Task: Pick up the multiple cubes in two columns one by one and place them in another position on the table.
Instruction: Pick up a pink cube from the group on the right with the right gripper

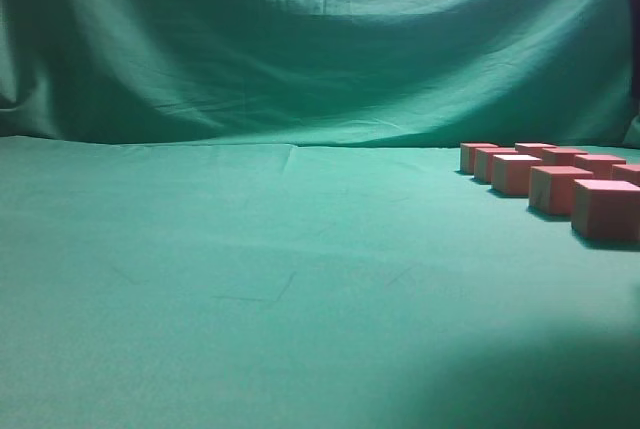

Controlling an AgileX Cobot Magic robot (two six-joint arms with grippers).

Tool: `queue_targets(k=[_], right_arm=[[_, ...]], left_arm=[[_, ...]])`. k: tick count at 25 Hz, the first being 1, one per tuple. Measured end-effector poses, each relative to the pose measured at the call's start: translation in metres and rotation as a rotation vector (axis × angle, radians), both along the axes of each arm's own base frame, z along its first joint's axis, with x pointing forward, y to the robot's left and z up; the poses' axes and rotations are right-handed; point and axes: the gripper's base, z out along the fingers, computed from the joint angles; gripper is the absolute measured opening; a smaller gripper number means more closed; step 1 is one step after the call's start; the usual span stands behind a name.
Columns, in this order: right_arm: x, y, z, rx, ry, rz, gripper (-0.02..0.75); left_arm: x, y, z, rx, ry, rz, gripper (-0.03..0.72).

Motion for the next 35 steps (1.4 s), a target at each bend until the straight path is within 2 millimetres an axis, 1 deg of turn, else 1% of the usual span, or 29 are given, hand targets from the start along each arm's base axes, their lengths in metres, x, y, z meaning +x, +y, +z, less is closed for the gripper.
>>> queue_targets(k=[1, 2, 7, 8, 9, 10, 15, 16, 17, 24, 31, 34, 35], right_arm=[[0.003, 0.001, -0.004, 0.001, -0.002, 0.000, 0.047], [0.006, 0.003, -0.006, 0.006, -0.013, -0.001, 0.111], [0.016, 0.008, -0.015, 0.026, -0.054, -0.010, 0.316], [0.018, 0.008, -0.017, 0.029, -0.051, -0.025, 0.353], [0.019, 0.009, -0.019, 0.035, -0.051, -0.044, 0.373], [0.021, 0.010, -0.021, 0.041, -0.052, -0.060, 0.363], [0.027, 0.012, -0.028, 0.055, -0.063, -0.094, 0.363], [0.028, 0.012, -0.031, 0.048, -0.063, -0.092, 0.363], [0.029, 0.012, -0.033, 0.039, -0.062, -0.088, 0.384], [0.036, 0.010, -0.048, -0.023, -0.056, -0.105, 0.384], [0.042, 0.012, -0.069, -0.044, -0.027, -0.102, 0.384], [0.044, 0.013, -0.071, -0.043, -0.029, -0.101, 0.384], [0.045, 0.014, -0.069, -0.042, -0.031, -0.101, 0.307]], left_arm=[[0.000, 0.000, 0.000, 0.000, 0.000, 0.000, 0.000], [0.000, 0.000, 0.000, 0.000, 0.000, 0.000, 0.000], [0.000, 0.000, 0.000, 0.000, 0.000, 0.000, 0.000], [0.000, 0.000, 0.000, 0.000, 0.000, 0.000, 0.000], [0.000, 0.000, 0.000, 0.000, 0.000, 0.000, 0.000], [0.000, 0.000, 0.000, 0.000, 0.000, 0.000, 0.000], [0.000, 0.000, 0.000, 0.000, 0.000, 0.000, 0.000], [0.000, 0.000, 0.000, 0.000, 0.000, 0.000, 0.000], [0.000, 0.000, 0.000, 0.000, 0.000, 0.000, 0.000], [0.000, 0.000, 0.000, 0.000, 0.000, 0.000, 0.000], [0.000, 0.000, 0.000, 0.000, 0.000, 0.000, 0.000], [0.000, 0.000, 0.000, 0.000, 0.000, 0.000, 0.000], [0.000, 0.000, 0.000, 0.000, 0.000, 0.000, 0.000]])
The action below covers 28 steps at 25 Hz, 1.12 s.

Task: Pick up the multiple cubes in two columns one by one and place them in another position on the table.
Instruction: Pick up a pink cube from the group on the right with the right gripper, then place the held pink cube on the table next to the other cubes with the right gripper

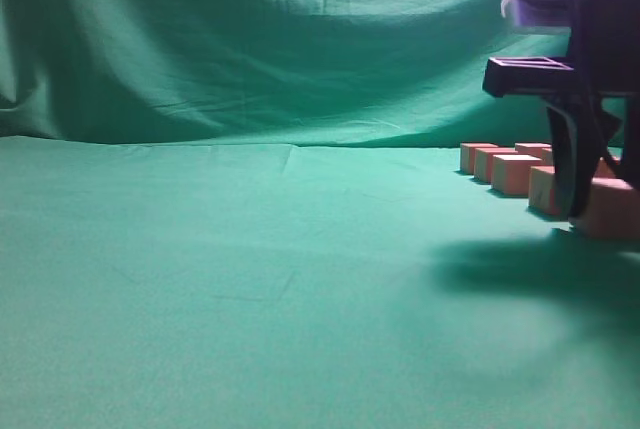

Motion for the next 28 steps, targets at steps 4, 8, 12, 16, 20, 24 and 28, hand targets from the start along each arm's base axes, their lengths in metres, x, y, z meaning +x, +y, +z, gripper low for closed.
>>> queue_targets(k=[4, 8, 12, 16, 20, 24, 28], right_arm=[[0.004, 0.001, 0.012, -0.026, 0.038, -0.004, 0.271], [0.012, 0.007, 0.042, -0.048, 0.123, 0.011, 0.271], [0.021, 0.023, 0.083, 0.024, 0.139, 0.268, 0.271], [0.036, 0.038, 0.107, 0.081, 0.047, 0.476, 0.271], [0.057, 0.051, 0.101, 0.062, 0.039, 0.618, 0.271], [0.073, 0.076, 0.078, 0.040, 0.067, 0.717, 0.271], [0.083, 0.101, 0.055, -0.042, 0.076, 0.797, 0.271]], left_arm=[[0.000, 0.000, 0.000, 0.000, 0.000, 0.000, 0.000], [0.000, 0.000, 0.000, 0.000, 0.000, 0.000, 0.000], [0.000, 0.000, 0.000, 0.000, 0.000, 0.000, 0.000], [0.000, 0.000, 0.000, 0.000, 0.000, 0.000, 0.000], [0.000, 0.000, 0.000, 0.000, 0.000, 0.000, 0.000], [0.000, 0.000, 0.000, 0.000, 0.000, 0.000, 0.000], [0.000, 0.000, 0.000, 0.000, 0.000, 0.000, 0.000]])
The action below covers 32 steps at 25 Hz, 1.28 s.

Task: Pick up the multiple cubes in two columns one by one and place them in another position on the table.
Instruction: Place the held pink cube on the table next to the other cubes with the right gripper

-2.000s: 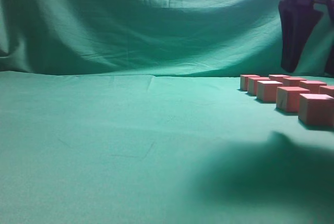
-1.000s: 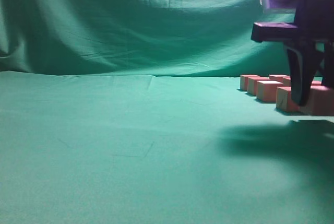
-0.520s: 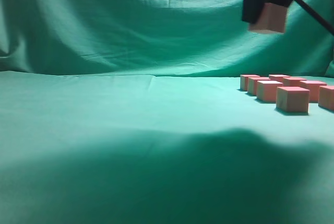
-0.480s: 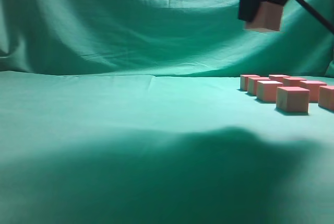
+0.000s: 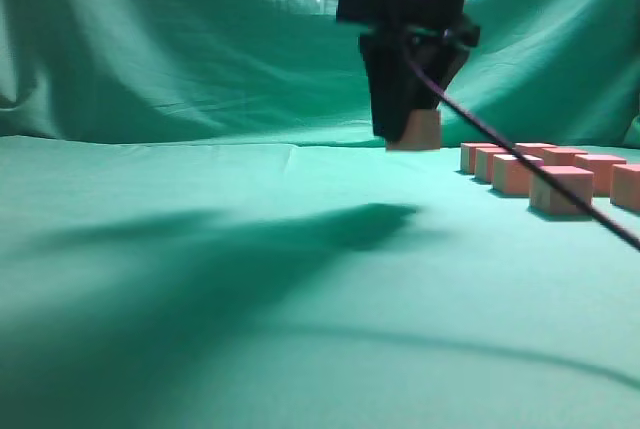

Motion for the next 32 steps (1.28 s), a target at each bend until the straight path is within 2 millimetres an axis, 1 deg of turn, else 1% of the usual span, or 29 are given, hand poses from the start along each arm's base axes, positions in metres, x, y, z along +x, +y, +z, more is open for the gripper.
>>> queue_targets(k=[3, 7, 11, 17, 26, 27, 28, 31, 32], right_arm=[[0.008, 0.009, -0.015, -0.044, -0.018, 0.010, 0.271], [0.016, 0.013, -0.032, -0.052, -0.027, -0.006, 0.271], [0.021, 0.016, -0.041, -0.046, -0.043, -0.007, 0.271], [0.024, 0.018, -0.042, -0.021, -0.066, -0.060, 0.271], [0.024, 0.017, -0.042, -0.020, -0.058, -0.086, 0.271], [0.024, 0.017, -0.042, -0.020, -0.058, -0.087, 0.347], [0.024, 0.017, -0.042, -0.020, -0.058, -0.087, 0.392], [0.022, 0.017, -0.041, -0.026, -0.049, -0.086, 0.568], [0.021, 0.016, -0.038, -0.031, -0.040, -0.087, 0.608]], left_arm=[[0.000, 0.000, 0.000, 0.000, 0.000, 0.000, 0.000], [0.000, 0.000, 0.000, 0.000, 0.000, 0.000, 0.000], [0.000, 0.000, 0.000, 0.000, 0.000, 0.000, 0.000], [0.000, 0.000, 0.000, 0.000, 0.000, 0.000, 0.000], [0.000, 0.000, 0.000, 0.000, 0.000, 0.000, 0.000], [0.000, 0.000, 0.000, 0.000, 0.000, 0.000, 0.000], [0.000, 0.000, 0.000, 0.000, 0.000, 0.000, 0.000], [0.000, 0.000, 0.000, 0.000, 0.000, 0.000, 0.000], [0.000, 0.000, 0.000, 0.000, 0.000, 0.000, 0.000]])
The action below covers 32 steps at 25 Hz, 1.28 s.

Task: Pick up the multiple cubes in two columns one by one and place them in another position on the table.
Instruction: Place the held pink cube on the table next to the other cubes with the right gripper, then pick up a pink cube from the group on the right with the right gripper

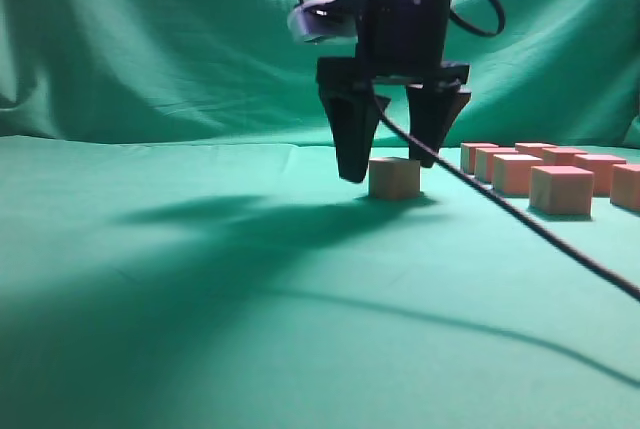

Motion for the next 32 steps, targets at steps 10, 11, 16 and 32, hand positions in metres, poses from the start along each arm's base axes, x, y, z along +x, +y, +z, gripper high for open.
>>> queue_targets(k=[10, 11, 16, 32], right_arm=[[-0.004, -0.012, 0.084, 0.013, -0.079, -0.154, 0.590], [-0.006, -0.017, 0.097, 0.025, -0.104, -0.178, 0.584], [-0.036, -0.063, 0.159, 0.102, -0.187, -0.322, 0.539], [-0.132, -0.182, 0.070, 0.044, -0.009, -0.731, 0.539]], left_arm=[[0.000, 0.000, 0.000, 0.000, 0.000, 0.000, 0.000], [0.000, 0.000, 0.000, 0.000, 0.000, 0.000, 0.000], [0.000, 0.000, 0.000, 0.000, 0.000, 0.000, 0.000], [0.000, 0.000, 0.000, 0.000, 0.000, 0.000, 0.000]])
